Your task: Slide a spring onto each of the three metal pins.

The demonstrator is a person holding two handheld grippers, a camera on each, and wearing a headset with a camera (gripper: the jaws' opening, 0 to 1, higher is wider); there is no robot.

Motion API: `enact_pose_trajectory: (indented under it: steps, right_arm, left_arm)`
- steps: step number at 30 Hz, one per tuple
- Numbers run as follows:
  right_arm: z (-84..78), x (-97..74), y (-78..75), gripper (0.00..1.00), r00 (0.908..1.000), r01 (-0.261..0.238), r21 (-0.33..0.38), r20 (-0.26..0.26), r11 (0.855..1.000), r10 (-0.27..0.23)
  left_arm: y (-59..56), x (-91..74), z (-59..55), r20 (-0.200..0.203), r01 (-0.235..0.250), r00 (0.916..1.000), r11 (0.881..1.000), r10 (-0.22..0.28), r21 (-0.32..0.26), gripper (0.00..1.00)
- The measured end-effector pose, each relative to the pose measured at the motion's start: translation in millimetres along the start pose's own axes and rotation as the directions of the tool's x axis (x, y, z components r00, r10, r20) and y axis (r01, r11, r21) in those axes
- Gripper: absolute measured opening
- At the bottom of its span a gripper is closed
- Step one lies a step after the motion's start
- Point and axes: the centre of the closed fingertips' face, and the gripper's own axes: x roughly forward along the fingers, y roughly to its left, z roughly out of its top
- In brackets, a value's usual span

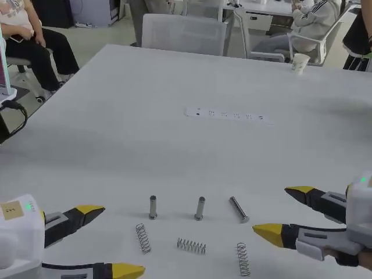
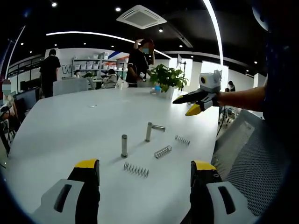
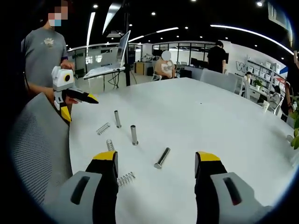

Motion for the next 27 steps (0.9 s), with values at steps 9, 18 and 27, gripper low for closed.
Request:
enact_pose_trajectory:
  steps: [9,18,27]
  right_arm:
    - [4.6,31.1,-15.4,0.60,0.9966,0.027,0.026,-0.079,0.999,-0.024]
    - [-2.7,57.7,-24.9,0.51,0.9842,0.055,0.051,-0.171,0.997,-0.045]
    - [-12.9,75.7,-29.7,0.45,0.9664,0.076,0.081,-0.252,0.994,-0.053]
  left_arm:
    - [1.6,-2.6,1.4,0.008,-0.010,0.9999,1.000,0.010,-0.002,0.77]
    - [2.8,-2.8,1.6,0.012,-0.014,0.9998,1.000,0.014,-0.005,0.76]
    - [5.3,-3.8,0.2,0.014,-0.017,0.9998,1.000,0.017,-0.010,0.77]
